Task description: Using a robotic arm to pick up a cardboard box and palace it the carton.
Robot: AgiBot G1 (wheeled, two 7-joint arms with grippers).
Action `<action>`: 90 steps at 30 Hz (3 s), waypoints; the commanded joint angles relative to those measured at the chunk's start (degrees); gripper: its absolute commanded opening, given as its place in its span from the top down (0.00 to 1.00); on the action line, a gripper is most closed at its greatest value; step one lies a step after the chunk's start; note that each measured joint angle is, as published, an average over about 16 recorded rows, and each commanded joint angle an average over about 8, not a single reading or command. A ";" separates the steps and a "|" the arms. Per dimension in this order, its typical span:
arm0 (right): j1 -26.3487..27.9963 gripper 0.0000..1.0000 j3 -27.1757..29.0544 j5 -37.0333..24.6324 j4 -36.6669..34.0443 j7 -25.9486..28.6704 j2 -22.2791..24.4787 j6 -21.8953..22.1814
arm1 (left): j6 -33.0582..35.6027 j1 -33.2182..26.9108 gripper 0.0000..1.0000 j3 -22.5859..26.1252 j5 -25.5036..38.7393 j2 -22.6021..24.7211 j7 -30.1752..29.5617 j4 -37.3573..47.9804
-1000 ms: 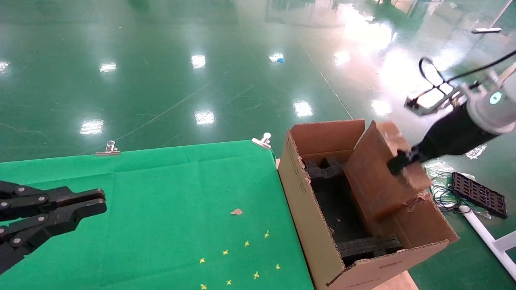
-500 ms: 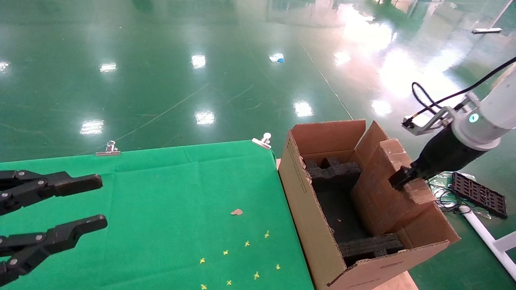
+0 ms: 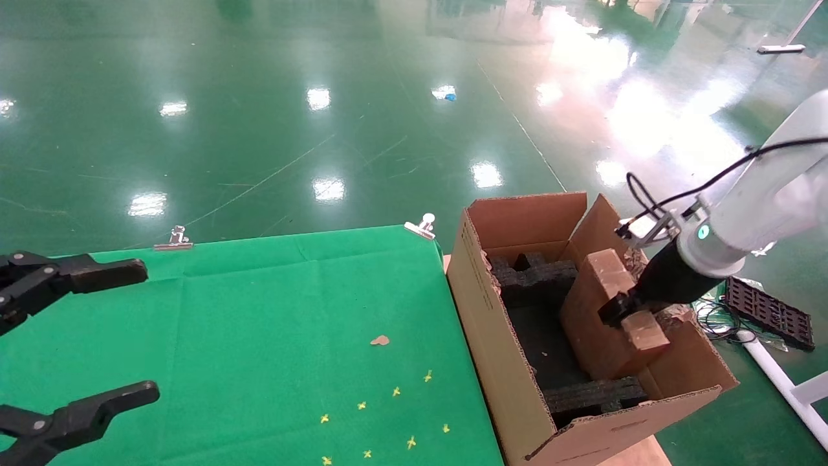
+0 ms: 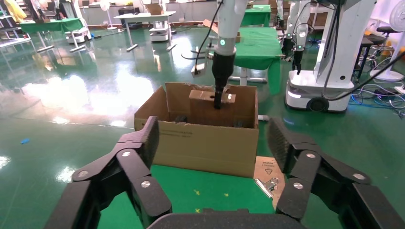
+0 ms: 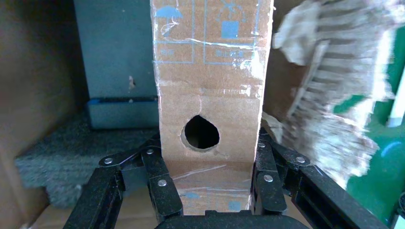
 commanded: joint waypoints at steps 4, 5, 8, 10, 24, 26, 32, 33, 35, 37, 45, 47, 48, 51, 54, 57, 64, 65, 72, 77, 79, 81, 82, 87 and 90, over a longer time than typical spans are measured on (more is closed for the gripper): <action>-3.46 1.00 0.68 0.99 -0.38 -0.07 -0.45 3.29 | 0.00 0.00 0.00 0.01 -0.01 0.00 0.01 0.00; -4.06 1.00 0.88 1.27 -0.38 -0.24 -0.47 4.02 | -0.01 0.00 0.00 0.01 -0.01 -0.01 0.01 0.00; -5.69 1.00 1.52 2.19 -0.39 -0.90 -0.41 6.43 | -0.01 0.00 0.00 0.02 -0.01 -0.01 0.01 0.00; -6.56 1.00 2.02 2.90 -0.34 -1.51 -0.24 7.90 | -0.01 -0.01 0.00 0.03 -0.02 -0.01 0.01 0.00; -7.64 0.00 2.71 3.88 -1.38 -2.85 0.41 10.14 | -0.02 -0.01 0.00 0.06 -0.04 -0.02 0.03 0.00; -7.57 0.00 2.52 3.61 -1.50 -2.83 0.35 10.08 | -0.03 -0.01 0.00 0.06 -0.04 -0.02 0.03 0.00; -7.47 0.00 2.12 3.05 -1.58 -2.94 0.20 9.93 | -0.03 -0.02 0.00 0.07 -0.05 -0.03 0.04 0.00; -7.46 0.00 2.11 3.04 -1.59 -2.96 0.21 9.93 | -0.03 -0.02 0.00 0.08 -0.05 -0.03 0.04 0.00; -7.40 0.00 2.11 3.04 -1.58 -3.01 0.22 9.96 | -0.03 -0.02 0.00 0.08 -0.06 -0.03 0.04 0.00; -7.32 0.00 2.14 3.07 -1.56 -3.10 0.24 10.04 | -0.04 -0.02 0.00 0.09 -0.06 -0.03 0.04 0.00; -6.65 0.00 2.42 3.47 -1.15 -4.07 0.30 10.37 | -0.04 -0.02 0.00 0.10 -0.07 -0.04 0.05 0.00; -5.95 0.00 2.45 3.50 -0.84 -4.81 0.21 10.48 | -0.05 -0.03 0.00 0.11 -0.07 -0.04 0.05 0.00; -5.49 0.00 2.51 3.58 -0.63 -5.28 0.19 10.53 | -0.05 -0.03 0.00 0.11 -0.08 -0.04 0.06 0.00; -3.44 0.00 2.91 4.09 0.32 -7.54 0.28 10.76 | -0.05 -0.03 0.00 0.12 -0.08 -0.05 0.06 0.00; -0.68 0.00 3.79 5.26 1.47 -10.50 0.79 10.92 | -0.05 -0.03 0.00 0.12 -0.08 -0.05 0.06 0.00; 2.69 0.00 4.91 6.69 2.66 -13.88 1.63 10.93 | -0.06 -0.03 0.00 0.13 -0.09 -0.05 0.07 0.00; 10.91 0.00 7.97 10.40 6.09 -22.38 4.37 10.95 | -0.06 -0.03 0.00 0.15 -0.10 -0.06 0.07 0.00; 11.73 0.00 8.53 11.07 6.77 -23.72 4.90 11.24 | -0.06 -0.03 0.00 0.15 -0.10 -0.06 0.07 0.00; 14.47 0.00 11.52 14.75 10.58 -29.81 7.85 13.67 | -0.08 -0.03 0.00 0.16 -0.12 -0.07 0.08 0.01; 13.61 0.00 13.45 15.82 12.45 -30.54 8.62 13.62 | -0.08 -0.03 0.00 0.16 -0.13 -0.07 0.09 0.03; 12.37 0.00 15.11 16.42 13.93 -30.95 8.97 13.11 | -0.08 -0.04 0.00 0.16 -0.13 -0.07 0.09 0.04; 10.53 0.00 17.24 17.04 15.74 -31.38 9.29 12.31 | -0.08 -0.04 0.00 0.17 -0.13 -0.07 0.10 0.05; 9.45 0.00 18.48 17.40 16.80 -31.63 9.48 11.84 | -0.08 -0.04 0.00 0.17 -0.13 -0.07 0.10 0.05; 4.17 0.00 24.56 19.19 22.00 -32.87 10.42 9.53 | -0.07 -0.05 0.00 0.19 -0.14 -0.07 0.11 0.06; 1.01 0.00 28.20 20.26 25.11 -33.61 10.98 8.16 | -0.07 -0.06 0.00 0.19 -0.14 -0.07 0.11 0.06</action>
